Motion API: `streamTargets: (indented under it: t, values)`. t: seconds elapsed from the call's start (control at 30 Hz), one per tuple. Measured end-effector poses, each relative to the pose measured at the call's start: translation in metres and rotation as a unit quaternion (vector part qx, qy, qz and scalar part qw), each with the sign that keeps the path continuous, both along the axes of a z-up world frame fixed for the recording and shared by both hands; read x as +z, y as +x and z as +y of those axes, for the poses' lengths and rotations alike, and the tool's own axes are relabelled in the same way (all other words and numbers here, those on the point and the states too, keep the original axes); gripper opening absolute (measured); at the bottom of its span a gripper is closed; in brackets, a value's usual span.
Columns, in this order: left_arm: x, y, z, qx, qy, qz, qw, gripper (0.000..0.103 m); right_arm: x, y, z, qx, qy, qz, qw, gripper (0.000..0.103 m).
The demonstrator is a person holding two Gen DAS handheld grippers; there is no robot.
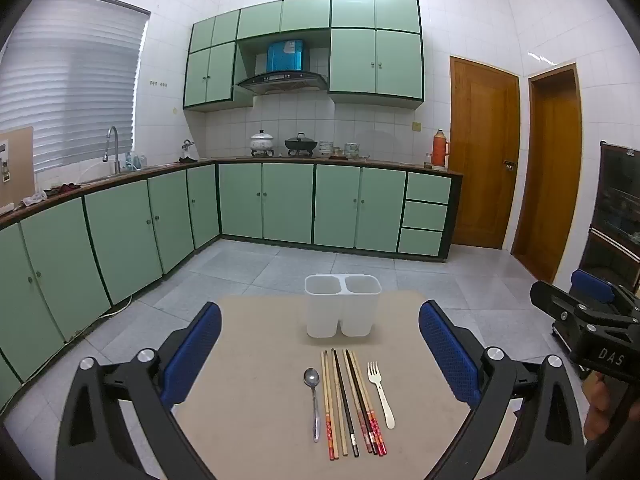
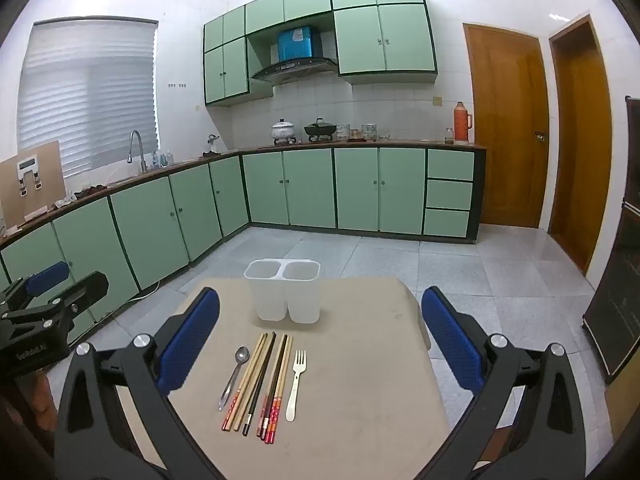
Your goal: Organize utensils
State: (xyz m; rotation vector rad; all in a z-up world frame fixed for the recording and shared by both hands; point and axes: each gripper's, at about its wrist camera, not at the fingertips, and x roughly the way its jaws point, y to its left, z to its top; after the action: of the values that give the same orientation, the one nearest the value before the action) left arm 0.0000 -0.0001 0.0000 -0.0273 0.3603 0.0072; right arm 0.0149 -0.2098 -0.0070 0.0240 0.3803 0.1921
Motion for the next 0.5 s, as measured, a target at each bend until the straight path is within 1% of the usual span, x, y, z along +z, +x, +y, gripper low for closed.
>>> streamTargets:
  t: [0.27, 0.3, 0.5]
  values:
    - [-0.0012, 0.0013, -0.0060, 0.004, 0.006, 0.000, 1.0000, 0.097, -0.0002, -0.0005, 0.0008, 0.002, -0.001, -0.001, 1.000, 0.098]
    - [-0.0003, 0.0005, 0.0007, 0.002, -0.004, -0.001, 1.0000, 0.097, -0.0002, -0.0004, 0.0010, 0.002, -0.001, -0.001, 1.000, 0.098]
    - [0.0001, -0.0007, 0.0033, 0.003, -0.003, -0.002, 1.0000, 0.097, 0.0004, -0.0009, 0.0004, 0.000, 0.001, -0.003, 1.000, 0.098]
